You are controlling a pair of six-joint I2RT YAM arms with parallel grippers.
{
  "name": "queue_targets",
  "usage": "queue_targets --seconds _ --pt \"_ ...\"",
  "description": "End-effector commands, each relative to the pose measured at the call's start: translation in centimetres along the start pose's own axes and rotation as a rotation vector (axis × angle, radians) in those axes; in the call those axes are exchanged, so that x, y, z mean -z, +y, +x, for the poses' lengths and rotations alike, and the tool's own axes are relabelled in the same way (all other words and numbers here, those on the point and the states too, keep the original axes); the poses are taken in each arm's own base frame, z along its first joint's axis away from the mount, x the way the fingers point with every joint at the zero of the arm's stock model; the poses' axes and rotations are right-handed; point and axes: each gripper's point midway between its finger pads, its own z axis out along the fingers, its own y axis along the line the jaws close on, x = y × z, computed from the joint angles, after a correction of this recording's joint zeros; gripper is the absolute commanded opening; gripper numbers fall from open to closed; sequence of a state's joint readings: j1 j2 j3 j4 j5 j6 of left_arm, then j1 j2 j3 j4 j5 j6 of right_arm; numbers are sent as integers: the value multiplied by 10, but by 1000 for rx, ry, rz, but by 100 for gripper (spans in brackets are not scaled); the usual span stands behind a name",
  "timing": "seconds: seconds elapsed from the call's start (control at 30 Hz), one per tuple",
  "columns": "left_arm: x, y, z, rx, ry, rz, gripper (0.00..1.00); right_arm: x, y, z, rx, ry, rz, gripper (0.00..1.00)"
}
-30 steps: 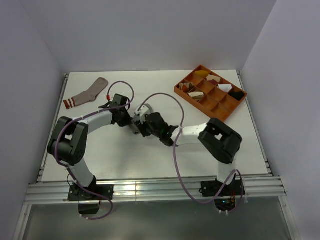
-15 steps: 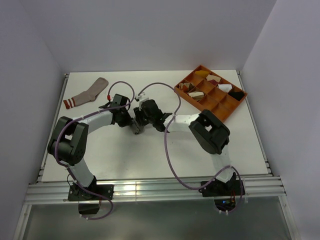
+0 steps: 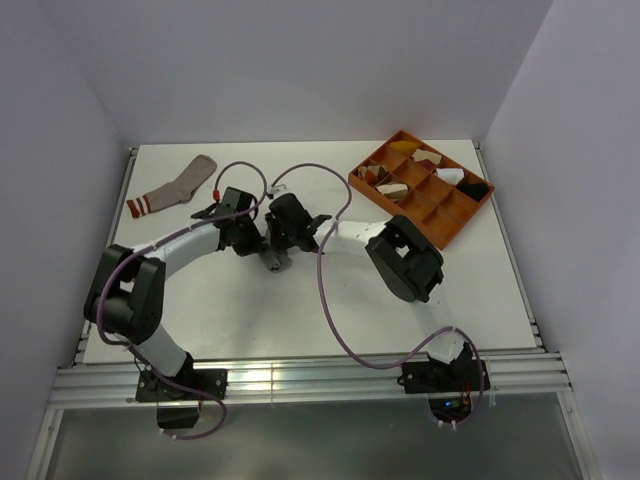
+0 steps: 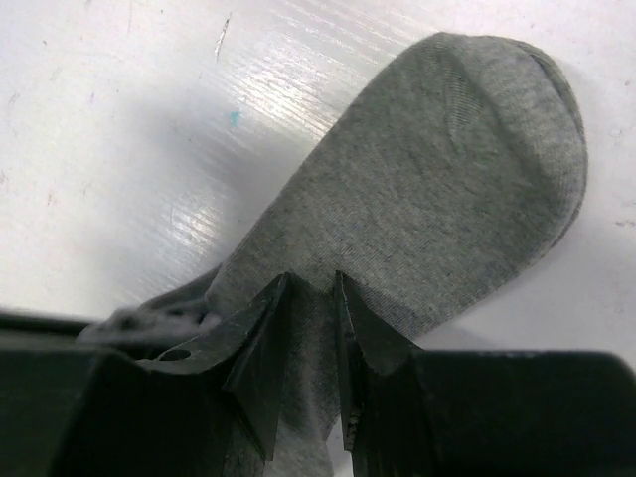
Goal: Roll the socks
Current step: Roll the sock at the center of the board.
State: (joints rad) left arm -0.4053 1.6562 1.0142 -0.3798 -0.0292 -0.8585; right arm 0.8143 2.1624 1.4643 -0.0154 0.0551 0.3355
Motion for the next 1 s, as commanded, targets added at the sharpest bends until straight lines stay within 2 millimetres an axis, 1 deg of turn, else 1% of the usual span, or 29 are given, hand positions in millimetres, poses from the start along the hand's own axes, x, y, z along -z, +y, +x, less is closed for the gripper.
queue_targets --seconds 0.0,0.07,0.13,0.23,0.37,0.47,0.53,0.6,0.63,0.73,0.77,0.87,0.93,0.97 --pt "30 -6 7 -22 18 54 0 -6 -13 16 -34 73 77 32" --pt "37 -7 7 -27 7 73 0 -6 -13 15 -32 73 85 32" --pt "40 -7 9 -39 10 85 0 -6 -14 15 -35 72 93 32" --pt "40 -3 20 -42 39 104 0 -6 -14 14 -39 73 93 32" --pt "25 22 40 -25 94 14 0 -7 -16 14 -38 77 105 32" --pt "15 38 48 1 112 -51 0 -7 -17 13 -38 78 112 32" --pt "9 45 53 23 127 -88 0 -7 -15 12 -41 75 108 32" --pt "4 48 56 47 140 -106 0 -8 -16 14 -41 85 114 32" --pt "-1 57 58 52 136 -150 0 -8 -16 12 -43 85 117 32" --pt "-7 65 62 78 147 -194 0 -7 -16 14 -52 81 112 32" --pt "-9 72 64 85 141 -226 0 -7 -15 13 -52 78 108 32" --pt "-9 82 65 132 115 -267 0 -6 -17 13 -59 77 106 32" --pt "-8 86 60 160 86 -280 0 -5 -19 12 -60 74 111 32" --pt "-8 86 59 165 80 -286 0 -5 -20 15 -64 84 121 32"
